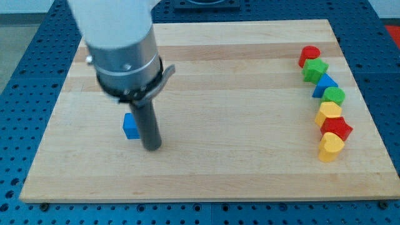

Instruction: Place the blue cube above red circle

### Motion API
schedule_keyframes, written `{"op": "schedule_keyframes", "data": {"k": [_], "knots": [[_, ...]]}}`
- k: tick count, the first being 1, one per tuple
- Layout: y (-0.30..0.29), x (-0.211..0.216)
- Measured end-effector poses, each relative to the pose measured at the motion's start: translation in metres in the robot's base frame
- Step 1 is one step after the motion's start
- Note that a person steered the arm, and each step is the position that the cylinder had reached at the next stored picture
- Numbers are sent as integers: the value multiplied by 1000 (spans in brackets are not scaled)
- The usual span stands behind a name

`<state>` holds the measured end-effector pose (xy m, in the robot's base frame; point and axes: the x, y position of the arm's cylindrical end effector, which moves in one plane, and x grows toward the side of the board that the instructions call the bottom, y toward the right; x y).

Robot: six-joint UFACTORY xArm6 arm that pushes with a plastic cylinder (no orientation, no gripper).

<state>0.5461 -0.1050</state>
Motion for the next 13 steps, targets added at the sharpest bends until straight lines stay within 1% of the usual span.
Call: {"op": "schedule_keyframes", "data": {"k": [1,2,3,4,5,6,7,9,10,12,13], "knots": [[-53,9],[-71,-37],[-57,-74],[-62,-54],[-61,-19],[-42,-3],[-27,-19],[-27,-119],[-27,-152],[-27,-201],[-14,-203]]}}
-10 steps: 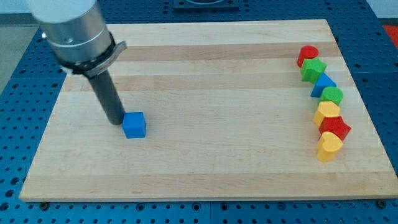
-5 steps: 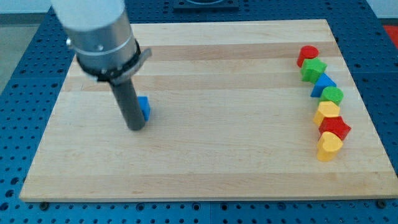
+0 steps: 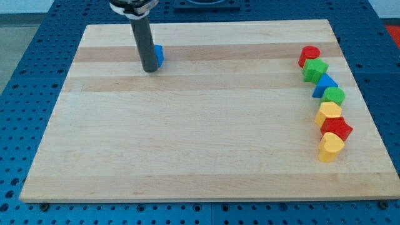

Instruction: Place the blue cube above red circle

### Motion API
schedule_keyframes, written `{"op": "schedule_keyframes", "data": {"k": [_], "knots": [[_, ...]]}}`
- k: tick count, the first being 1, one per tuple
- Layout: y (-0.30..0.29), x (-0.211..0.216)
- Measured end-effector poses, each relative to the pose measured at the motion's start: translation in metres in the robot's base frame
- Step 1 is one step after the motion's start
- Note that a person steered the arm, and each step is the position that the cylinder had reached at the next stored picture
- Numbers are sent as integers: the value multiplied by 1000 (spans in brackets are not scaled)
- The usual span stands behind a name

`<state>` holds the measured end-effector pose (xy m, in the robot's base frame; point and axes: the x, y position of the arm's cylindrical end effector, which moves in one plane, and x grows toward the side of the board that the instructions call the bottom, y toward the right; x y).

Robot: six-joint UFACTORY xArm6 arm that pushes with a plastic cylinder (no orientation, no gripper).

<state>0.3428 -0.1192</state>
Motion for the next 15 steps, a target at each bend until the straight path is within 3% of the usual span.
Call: {"op": "schedule_keyframes", "data": {"k": [2,5,7,8,9,11,13,15], "knots": [[-47,-20],[104,-24],[38,-32],[23,-57],[43,-69],[141,-66],[106,-66],[120,-27]]}}
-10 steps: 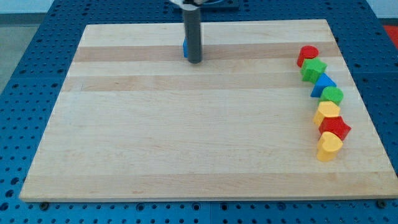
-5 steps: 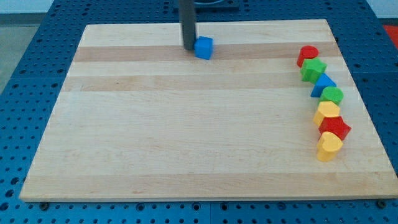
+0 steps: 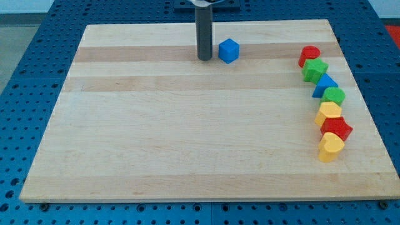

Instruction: Place the blue cube above red circle

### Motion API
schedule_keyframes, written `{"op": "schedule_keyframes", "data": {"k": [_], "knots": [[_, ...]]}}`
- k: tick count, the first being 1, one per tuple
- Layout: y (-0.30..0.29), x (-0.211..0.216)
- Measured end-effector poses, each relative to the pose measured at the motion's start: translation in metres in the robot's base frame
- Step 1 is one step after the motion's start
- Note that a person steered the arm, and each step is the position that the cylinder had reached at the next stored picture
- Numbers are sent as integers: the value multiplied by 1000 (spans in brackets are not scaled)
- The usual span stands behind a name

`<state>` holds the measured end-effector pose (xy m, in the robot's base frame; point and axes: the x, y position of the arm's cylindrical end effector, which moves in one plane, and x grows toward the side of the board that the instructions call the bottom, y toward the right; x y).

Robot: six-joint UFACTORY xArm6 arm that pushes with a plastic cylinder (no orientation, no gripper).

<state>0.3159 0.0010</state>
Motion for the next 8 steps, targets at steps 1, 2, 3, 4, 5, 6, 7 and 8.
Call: {"op": "schedule_keyframes", "data": {"k": [1,2,3,4,5,6,7,8], "knots": [[33,2],[75,-5],[113,-9],[99,-9],[52,-17],[43,-42],[55,-48],[92,-48]]}}
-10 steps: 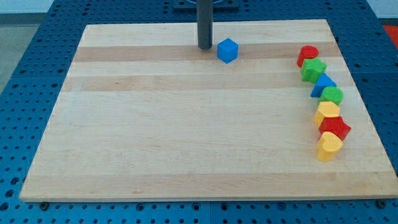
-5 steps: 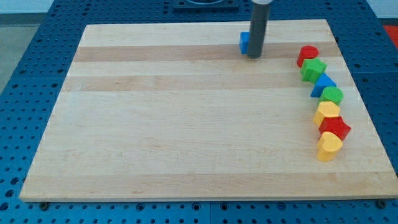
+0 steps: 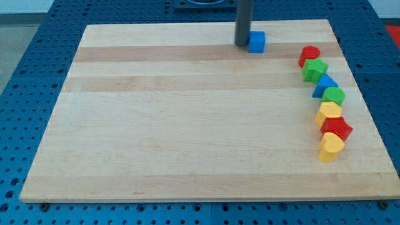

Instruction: Place the blue cube above red circle

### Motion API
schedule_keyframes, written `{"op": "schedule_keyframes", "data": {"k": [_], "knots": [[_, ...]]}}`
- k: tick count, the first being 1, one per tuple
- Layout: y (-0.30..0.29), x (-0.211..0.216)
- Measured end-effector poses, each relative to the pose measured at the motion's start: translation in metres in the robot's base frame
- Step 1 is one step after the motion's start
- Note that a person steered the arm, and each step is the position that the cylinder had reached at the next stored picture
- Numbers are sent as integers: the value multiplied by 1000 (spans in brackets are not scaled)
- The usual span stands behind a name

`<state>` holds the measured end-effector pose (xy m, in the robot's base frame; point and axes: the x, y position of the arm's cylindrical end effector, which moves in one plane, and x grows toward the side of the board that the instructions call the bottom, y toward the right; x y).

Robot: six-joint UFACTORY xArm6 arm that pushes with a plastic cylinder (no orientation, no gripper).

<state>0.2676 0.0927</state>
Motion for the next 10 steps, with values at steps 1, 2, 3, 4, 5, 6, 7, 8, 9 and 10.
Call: {"op": "schedule_keyframes", "data": {"k": [1,2,3,4,5,6,7,8,9,10], "knots": [[36,0],[64,0],[78,0],[83,-1],[83,-29],[98,-47],[111,-45],[111,-32],[111,-26],[111,-20]]}}
